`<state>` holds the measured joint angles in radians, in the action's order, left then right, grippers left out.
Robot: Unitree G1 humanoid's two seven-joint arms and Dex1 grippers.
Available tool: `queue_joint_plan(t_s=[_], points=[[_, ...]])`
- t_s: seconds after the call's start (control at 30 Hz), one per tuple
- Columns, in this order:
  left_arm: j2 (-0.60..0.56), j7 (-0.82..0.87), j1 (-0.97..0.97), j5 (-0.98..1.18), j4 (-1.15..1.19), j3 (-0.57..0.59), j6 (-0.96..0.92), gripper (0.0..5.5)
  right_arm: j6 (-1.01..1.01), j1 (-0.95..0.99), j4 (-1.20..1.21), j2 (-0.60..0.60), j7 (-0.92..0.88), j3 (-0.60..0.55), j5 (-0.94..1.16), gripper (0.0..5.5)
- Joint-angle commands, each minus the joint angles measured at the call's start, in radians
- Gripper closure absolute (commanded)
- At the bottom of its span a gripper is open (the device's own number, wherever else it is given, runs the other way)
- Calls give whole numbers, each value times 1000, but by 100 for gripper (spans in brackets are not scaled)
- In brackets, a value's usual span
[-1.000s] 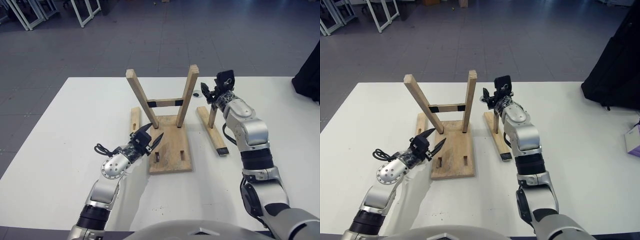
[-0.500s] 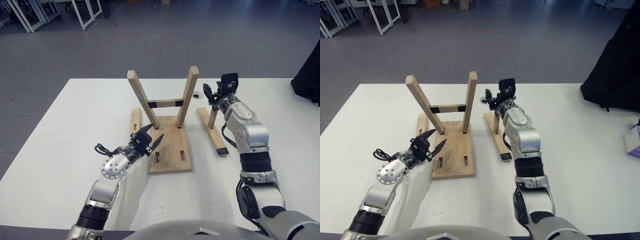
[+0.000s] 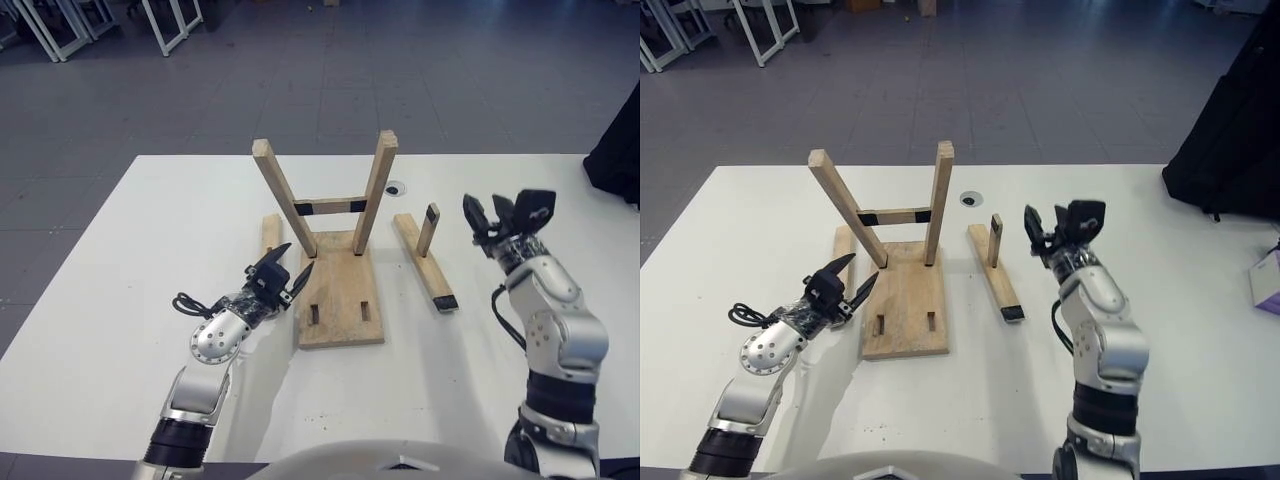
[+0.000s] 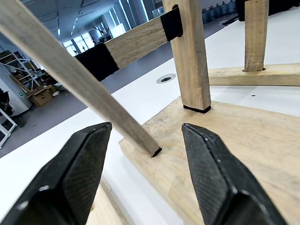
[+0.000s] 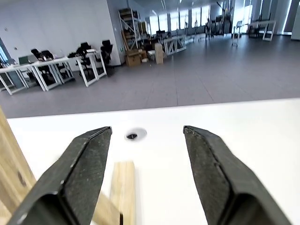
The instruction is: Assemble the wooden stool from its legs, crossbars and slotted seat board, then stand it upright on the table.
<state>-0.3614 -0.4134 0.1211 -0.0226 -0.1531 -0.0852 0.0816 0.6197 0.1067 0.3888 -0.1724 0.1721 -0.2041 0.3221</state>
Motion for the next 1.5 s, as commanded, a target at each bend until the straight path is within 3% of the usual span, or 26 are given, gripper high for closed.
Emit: queue_joint_plan(t_s=[0.03, 0.3, 0.83, 0.97, 1.2, 1.27, 1.5], points=[[-3, 3, 26, 3, -29, 5, -23, 275, 115, -126, 46, -10, 6, 84, 1, 268], [2, -3, 19, -2, -25, -9, -29, 275, 284, -74, 0, -26, -44, 211, -73, 268], [-3, -26, -12, -2, -1, -34, -29, 275, 418, 21, -129, -51, -53, 288, -154, 268], [-7, -36, -10, 0, -8, -33, -33, 275, 443, 16, -127, -30, -43, 258, -138, 343], [-4, -74, -12, 55, -19, -27, -79, 275, 458, 6, -132, 11, -32, 225, -112, 350], [12, -100, -14, 127, -39, -14, -102, 275, 397, 26, -136, -10, -38, 235, -144, 350], [64, -127, -19, 316, 12, 56, -197, 275, -120, 120, -161, 86, 46, 17, 6, 350]])
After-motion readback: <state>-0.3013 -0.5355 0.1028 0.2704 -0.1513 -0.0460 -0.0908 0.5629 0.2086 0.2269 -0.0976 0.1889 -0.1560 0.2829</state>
